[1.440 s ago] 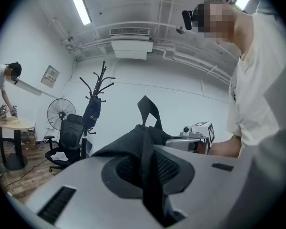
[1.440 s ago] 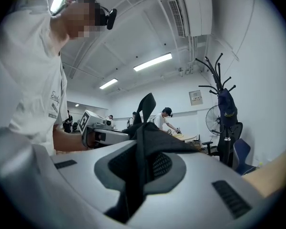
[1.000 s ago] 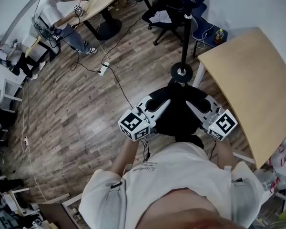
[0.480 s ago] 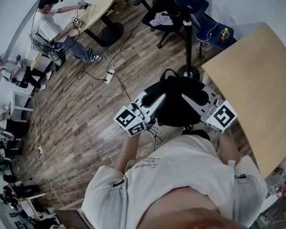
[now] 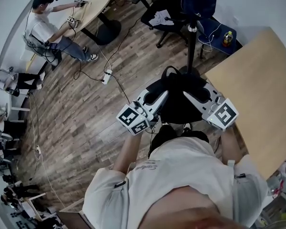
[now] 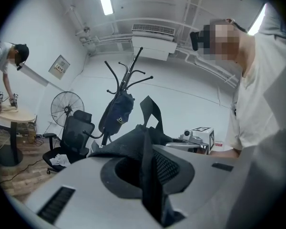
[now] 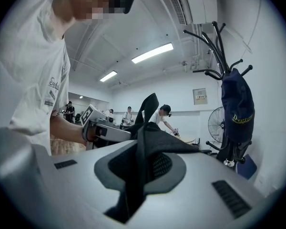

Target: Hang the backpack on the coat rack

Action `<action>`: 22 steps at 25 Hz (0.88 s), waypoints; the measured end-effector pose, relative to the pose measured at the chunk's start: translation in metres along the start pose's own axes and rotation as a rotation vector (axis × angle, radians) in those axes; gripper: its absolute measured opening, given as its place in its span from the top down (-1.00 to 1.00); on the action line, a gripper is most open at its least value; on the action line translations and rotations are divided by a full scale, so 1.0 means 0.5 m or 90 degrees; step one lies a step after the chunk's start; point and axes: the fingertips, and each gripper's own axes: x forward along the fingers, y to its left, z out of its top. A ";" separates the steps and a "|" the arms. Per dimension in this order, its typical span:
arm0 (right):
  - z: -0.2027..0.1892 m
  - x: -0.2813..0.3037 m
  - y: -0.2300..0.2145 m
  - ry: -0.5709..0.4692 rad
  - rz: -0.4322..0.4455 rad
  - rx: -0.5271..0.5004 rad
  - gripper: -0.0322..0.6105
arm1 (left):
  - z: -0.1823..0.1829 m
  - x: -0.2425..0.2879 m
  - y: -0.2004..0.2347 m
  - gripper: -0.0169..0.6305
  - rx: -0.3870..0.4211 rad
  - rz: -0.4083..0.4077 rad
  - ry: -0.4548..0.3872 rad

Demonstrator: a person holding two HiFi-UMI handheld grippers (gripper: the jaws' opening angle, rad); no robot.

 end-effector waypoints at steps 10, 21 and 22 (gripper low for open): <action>0.010 0.105 -0.072 0.008 -0.079 0.030 0.80 | 0.048 0.018 0.130 0.80 0.018 -0.090 0.032; 0.044 0.202 -0.182 0.010 -0.217 0.026 0.79 | 0.130 0.081 0.265 0.80 0.046 -0.216 0.069; 0.052 0.205 -0.194 0.009 -0.223 0.027 0.79 | 0.141 0.091 0.272 0.80 0.047 -0.223 0.070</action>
